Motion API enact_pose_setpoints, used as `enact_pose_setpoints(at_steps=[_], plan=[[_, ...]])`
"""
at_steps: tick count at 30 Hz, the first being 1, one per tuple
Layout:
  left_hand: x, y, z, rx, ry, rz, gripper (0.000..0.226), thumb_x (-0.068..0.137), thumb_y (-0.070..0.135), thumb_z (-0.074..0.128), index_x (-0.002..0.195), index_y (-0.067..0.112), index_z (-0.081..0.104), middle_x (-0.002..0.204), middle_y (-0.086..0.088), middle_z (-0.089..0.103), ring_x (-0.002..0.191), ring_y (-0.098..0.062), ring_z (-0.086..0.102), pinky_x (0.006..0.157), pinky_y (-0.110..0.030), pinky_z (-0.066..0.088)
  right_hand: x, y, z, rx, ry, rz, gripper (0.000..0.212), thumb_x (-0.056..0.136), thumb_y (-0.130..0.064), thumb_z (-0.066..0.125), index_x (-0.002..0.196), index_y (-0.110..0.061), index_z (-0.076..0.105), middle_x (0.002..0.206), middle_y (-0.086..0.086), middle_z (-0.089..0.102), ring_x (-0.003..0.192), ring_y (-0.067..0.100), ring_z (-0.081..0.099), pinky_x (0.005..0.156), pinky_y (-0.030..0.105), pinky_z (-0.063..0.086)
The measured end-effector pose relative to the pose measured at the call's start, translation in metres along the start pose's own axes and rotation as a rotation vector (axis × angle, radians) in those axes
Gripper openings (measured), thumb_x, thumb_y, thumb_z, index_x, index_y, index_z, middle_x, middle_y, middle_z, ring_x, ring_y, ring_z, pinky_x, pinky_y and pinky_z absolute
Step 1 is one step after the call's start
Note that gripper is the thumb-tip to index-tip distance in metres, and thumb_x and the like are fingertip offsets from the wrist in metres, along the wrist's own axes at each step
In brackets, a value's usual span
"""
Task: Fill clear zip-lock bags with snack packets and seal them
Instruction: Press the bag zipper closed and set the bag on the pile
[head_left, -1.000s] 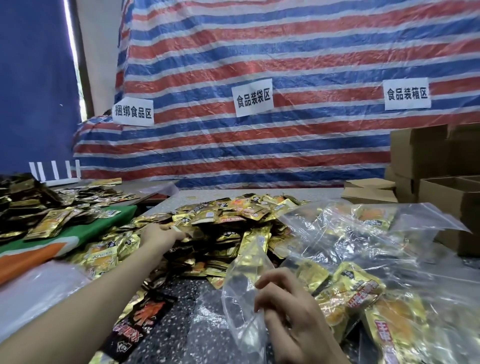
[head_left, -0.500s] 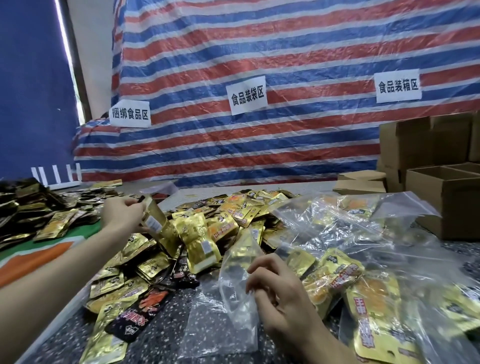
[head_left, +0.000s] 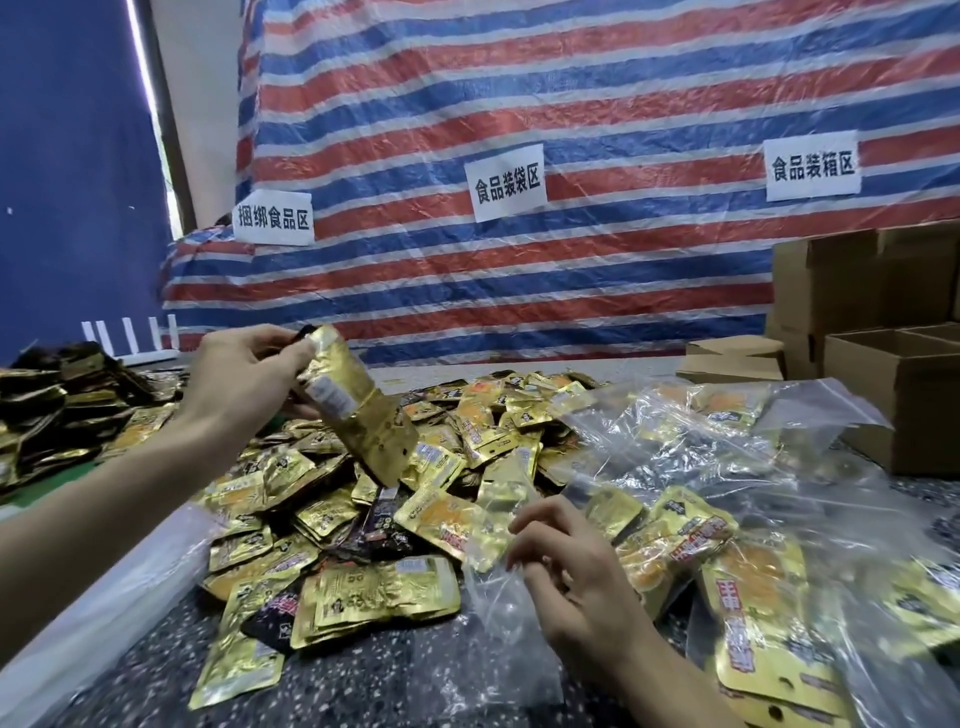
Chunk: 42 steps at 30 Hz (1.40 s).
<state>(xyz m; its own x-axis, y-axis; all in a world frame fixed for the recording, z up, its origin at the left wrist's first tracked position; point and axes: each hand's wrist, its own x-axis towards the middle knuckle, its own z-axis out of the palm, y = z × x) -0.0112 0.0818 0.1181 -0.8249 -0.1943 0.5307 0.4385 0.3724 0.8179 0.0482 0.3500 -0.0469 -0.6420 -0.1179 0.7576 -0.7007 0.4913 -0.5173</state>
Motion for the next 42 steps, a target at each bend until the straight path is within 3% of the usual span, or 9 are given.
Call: enact_pose_setpoints(at_steps=[4, 9, 14, 19, 25, 31, 34, 39, 42], plan=[[-0.026, 0.026, 0.013, -0.194, -0.133, -0.111, 0.013, 0.093, 0.01, 0.063, 0.1, 0.001, 0.068, 0.095, -0.02, 0.068, 0.061, -0.022, 0.072, 0.046, -0.021, 0.054, 0.0, -0.003, 0.0, 0.024, 0.018, -0.015, 0.018, 0.083, -0.023, 0.049, 0.077, -0.016, 0.065, 0.098, -0.015, 0.053, 0.089, 0.014, 0.058, 0.065, 0.038, 0.051], [-0.055, 0.036, 0.037, -0.184, -0.264, -0.078, 0.012, 0.094, 0.008, 0.061, 0.09, 0.0, 0.069, 0.086, -0.019, 0.067, 0.055, -0.018, 0.069, 0.043, -0.021, 0.052, 0.001, -0.009, -0.002, 0.09, 0.111, -0.035, 0.014, 0.08, -0.017, 0.051, 0.074, -0.015, 0.064, 0.094, -0.011, 0.05, 0.092, 0.013, 0.056, 0.07, 0.018, 0.047], [-0.06, 0.031, 0.049, -0.043, -0.196, 0.049, 0.013, 0.096, 0.012, 0.062, 0.089, 0.005, 0.071, 0.083, -0.014, 0.071, 0.058, -0.021, 0.071, 0.043, -0.026, 0.053, 0.001, -0.011, -0.006, 0.137, 0.189, 0.01, 0.018, 0.077, -0.001, 0.056, 0.072, -0.014, 0.067, 0.091, -0.011, 0.051, 0.091, 0.016, 0.056, 0.075, 0.02, 0.047], [-0.068, 0.033, 0.061, -0.05, -0.252, 0.038, 0.017, 0.095, 0.009, 0.062, 0.082, 0.004, 0.071, 0.07, -0.011, 0.072, 0.054, -0.024, 0.07, 0.041, -0.026, 0.053, 0.002, -0.015, -0.005, 0.134, 0.157, -0.037, 0.017, 0.078, -0.005, 0.059, 0.076, -0.016, 0.072, 0.091, -0.01, 0.054, 0.092, 0.013, 0.059, 0.076, 0.015, 0.047], [-0.079, 0.039, 0.084, 0.017, -0.412, -0.011, 0.012, 0.094, 0.012, 0.064, 0.087, 0.004, 0.071, 0.079, -0.012, 0.072, 0.06, -0.017, 0.071, 0.043, -0.025, 0.053, 0.003, -0.012, -0.005, 0.182, 0.179, -0.042, 0.024, 0.079, 0.002, 0.06, 0.086, -0.017, 0.072, 0.097, -0.01, 0.057, 0.097, 0.018, 0.061, 0.078, 0.029, 0.054], [-0.084, 0.025, 0.097, 0.257, -0.521, -0.021, 0.008, 0.082, 0.024, 0.077, 0.087, 0.019, 0.079, 0.084, 0.001, 0.075, 0.084, -0.015, 0.068, 0.079, -0.035, 0.055, 0.004, -0.01, -0.009, 0.217, 0.303, -0.096, 0.018, 0.084, -0.011, 0.056, 0.091, -0.019, 0.07, 0.102, -0.003, 0.059, 0.099, 0.026, 0.062, 0.078, 0.051, 0.054], [-0.079, 0.021, 0.092, 0.405, -0.559, -0.038, 0.023, 0.077, 0.035, 0.083, 0.098, 0.027, 0.078, 0.105, 0.009, 0.067, 0.102, -0.012, 0.059, 0.093, -0.034, 0.047, 0.006, -0.012, -0.01, 0.221, 0.336, -0.129, 0.018, 0.084, -0.011, 0.055, 0.092, -0.02, 0.068, 0.101, -0.002, 0.059, 0.098, 0.028, 0.061, 0.077, 0.053, 0.054], [-0.068, 0.027, 0.076, 0.226, -0.739, -0.299, 0.023, 0.075, -0.006, 0.079, 0.092, 0.007, 0.074, 0.08, -0.015, 0.073, 0.063, -0.024, 0.07, 0.054, -0.027, 0.057, 0.007, -0.013, -0.012, 0.208, 0.337, -0.155, 0.014, 0.085, -0.005, 0.056, 0.09, -0.008, 0.068, 0.099, 0.002, 0.058, 0.095, 0.03, 0.061, 0.075, 0.052, 0.053], [-0.063, 0.034, 0.073, 0.136, -0.7, -0.292, 0.023, 0.07, -0.008, 0.081, 0.089, 0.002, 0.074, 0.076, -0.015, 0.075, 0.064, -0.023, 0.072, 0.055, -0.024, 0.057, 0.007, -0.015, -0.014, 0.205, 0.344, -0.18, 0.014, 0.086, -0.005, 0.055, 0.092, -0.007, 0.068, 0.101, 0.003, 0.058, 0.098, 0.03, 0.06, 0.077, 0.051, 0.053]])
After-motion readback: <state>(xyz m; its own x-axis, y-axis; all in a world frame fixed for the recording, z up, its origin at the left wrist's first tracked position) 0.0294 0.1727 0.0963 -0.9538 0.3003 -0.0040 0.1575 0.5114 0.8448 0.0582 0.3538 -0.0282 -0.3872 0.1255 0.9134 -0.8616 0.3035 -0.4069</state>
